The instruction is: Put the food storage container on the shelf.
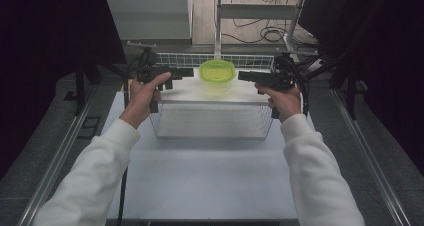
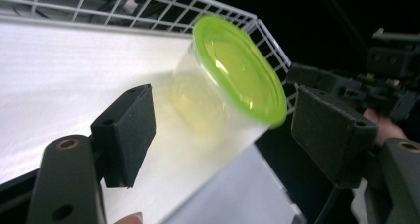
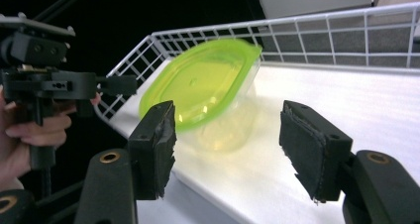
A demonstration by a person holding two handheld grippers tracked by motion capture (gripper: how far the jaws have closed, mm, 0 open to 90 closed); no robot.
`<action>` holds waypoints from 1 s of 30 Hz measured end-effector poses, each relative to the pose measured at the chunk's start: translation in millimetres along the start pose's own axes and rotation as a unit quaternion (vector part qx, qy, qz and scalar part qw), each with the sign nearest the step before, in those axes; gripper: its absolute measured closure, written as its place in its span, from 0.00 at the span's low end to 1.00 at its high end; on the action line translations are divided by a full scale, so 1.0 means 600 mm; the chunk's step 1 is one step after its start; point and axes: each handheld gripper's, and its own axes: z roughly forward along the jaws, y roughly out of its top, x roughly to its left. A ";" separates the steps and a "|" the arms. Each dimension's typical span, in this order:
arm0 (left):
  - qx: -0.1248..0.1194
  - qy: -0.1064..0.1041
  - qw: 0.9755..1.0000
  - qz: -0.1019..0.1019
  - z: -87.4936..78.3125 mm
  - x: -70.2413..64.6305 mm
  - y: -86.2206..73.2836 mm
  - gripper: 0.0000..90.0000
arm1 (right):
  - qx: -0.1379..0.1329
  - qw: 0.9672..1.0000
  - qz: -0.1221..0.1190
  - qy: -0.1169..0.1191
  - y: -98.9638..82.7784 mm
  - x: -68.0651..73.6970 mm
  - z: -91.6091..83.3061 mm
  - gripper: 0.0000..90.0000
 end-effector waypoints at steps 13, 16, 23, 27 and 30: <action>0.004 0.033 0.996 0.080 -0.062 -0.013 -0.124 0.30 | 0.018 0.997 -0.075 0.012 -0.101 0.014 -0.055 0.39; 0.008 0.026 0.997 0.079 -0.071 -0.006 -0.170 0.30 | 0.024 0.995 -0.093 -0.001 -0.142 0.011 -0.068 0.39; 0.028 0.048 0.996 0.063 -0.072 0.027 -0.268 0.32 | 0.028 0.996 -0.083 0.008 -0.237 -0.014 -0.091 0.38; 0.052 0.073 0.993 0.074 -0.064 0.041 -0.309 0.33 | 0.051 0.995 -0.080 -0.008 -0.279 -0.029 -0.092 0.37; 0.074 0.082 0.991 0.080 -0.059 0.047 -0.336 0.33 | 0.072 0.994 -0.086 -0.018 -0.307 -0.036 -0.088 0.36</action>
